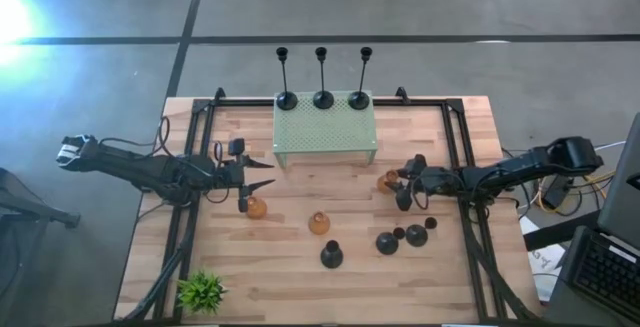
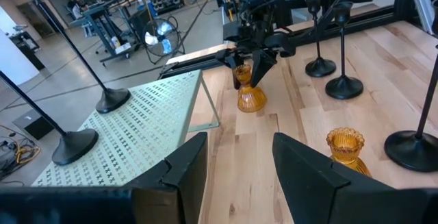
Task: Pick & Place candle stick holders
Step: Put the yellow glass candle holder on the shelf
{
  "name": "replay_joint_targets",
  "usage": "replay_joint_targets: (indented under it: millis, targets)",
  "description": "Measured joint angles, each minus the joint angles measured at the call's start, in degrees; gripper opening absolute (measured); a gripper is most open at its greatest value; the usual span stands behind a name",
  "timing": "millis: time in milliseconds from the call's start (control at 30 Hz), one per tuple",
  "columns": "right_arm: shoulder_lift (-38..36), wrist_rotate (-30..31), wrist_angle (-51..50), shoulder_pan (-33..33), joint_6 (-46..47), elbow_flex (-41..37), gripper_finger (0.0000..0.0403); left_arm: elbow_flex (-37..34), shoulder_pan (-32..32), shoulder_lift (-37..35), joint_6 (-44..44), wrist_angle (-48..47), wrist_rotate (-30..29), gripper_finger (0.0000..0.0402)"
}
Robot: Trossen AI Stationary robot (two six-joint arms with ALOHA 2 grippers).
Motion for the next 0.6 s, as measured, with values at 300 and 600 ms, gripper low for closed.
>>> replay_joint_targets:
  millis: [300, 600]
  targets:
    - [0.6, 4.5, 2.0, 0.0, -0.8, 0.0, 0.0174, 0.0, 0.0, 0.0, 0.0, -0.2, 0.0, 0.017]
    - [-1.9, 4.5, 2.1, 0.0, -2.2, 0.0, 0.0121, 0.0, 0.0, 0.0, 0.0, -0.7, 0.0, 0.017]
